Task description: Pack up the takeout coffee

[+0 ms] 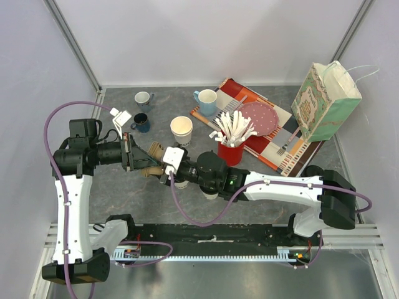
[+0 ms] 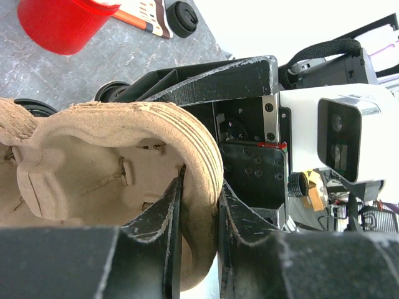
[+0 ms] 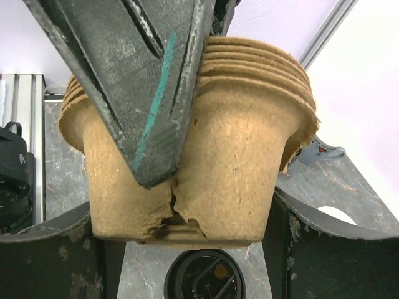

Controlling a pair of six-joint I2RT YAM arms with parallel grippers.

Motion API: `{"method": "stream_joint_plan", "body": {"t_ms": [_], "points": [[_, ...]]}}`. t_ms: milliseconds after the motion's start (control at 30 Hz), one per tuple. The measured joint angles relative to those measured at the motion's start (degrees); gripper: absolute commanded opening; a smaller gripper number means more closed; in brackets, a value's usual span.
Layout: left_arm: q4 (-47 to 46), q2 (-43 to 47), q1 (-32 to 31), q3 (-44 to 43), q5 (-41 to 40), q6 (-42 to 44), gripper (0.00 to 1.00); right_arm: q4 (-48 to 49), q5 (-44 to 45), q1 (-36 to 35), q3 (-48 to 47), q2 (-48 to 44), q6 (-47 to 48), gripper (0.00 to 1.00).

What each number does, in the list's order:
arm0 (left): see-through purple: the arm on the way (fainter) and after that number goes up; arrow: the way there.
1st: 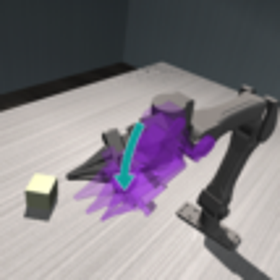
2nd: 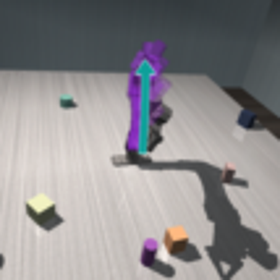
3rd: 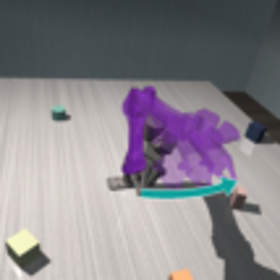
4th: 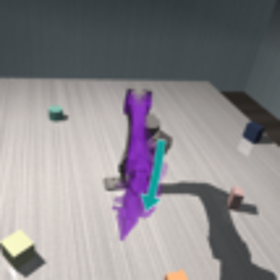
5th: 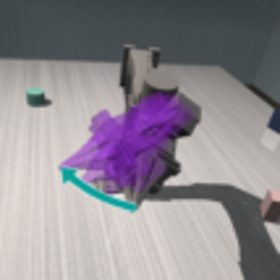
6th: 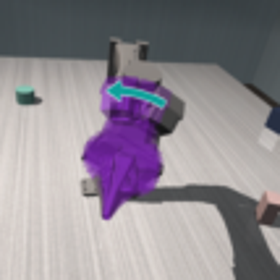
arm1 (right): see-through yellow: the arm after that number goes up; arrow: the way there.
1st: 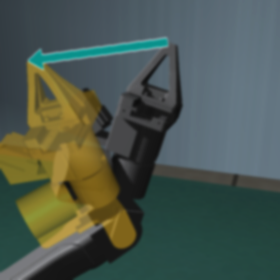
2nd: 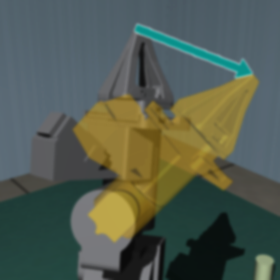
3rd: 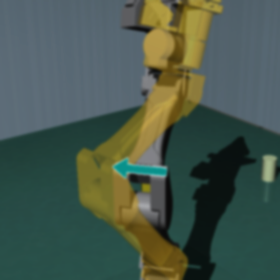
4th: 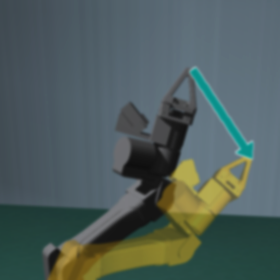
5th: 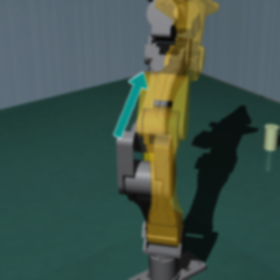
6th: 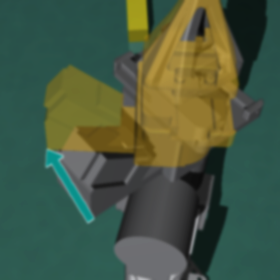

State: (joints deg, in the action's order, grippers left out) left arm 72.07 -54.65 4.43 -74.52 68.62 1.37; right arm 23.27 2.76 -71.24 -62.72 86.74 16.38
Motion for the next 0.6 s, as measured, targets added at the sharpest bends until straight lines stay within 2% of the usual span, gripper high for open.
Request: {"method": "stream_joint_plan", "body": {"t_ms": [300, 467, 567, 600], "points": [[-0.66, -0.04, -0.04, 0.02, 2.54, -0.02, 0.55, 2.23, -0.66, 0.02, 3.08, -2.29, -0.09, 0.06], [-0.68, -0.11, -0.04, 0.0, 2.69, -0.02, 0.53, 2.84, -1.46, 0.0, 4.98, -3.1, -0.07, 0.06], [-0.24, -0.7, -0.04, -1.29, 2.4, 0.22, 0.46, 2.78, -1.66, 0.0, 6.08, -4.15, -0.07, 0.06], [-0.04, -1.01, -0.04, -2.16, 2.38, 0.57, 0.39, 2.69, -1.9, 0.02, 6.36, -4.63, -0.07, 0.06]]}}
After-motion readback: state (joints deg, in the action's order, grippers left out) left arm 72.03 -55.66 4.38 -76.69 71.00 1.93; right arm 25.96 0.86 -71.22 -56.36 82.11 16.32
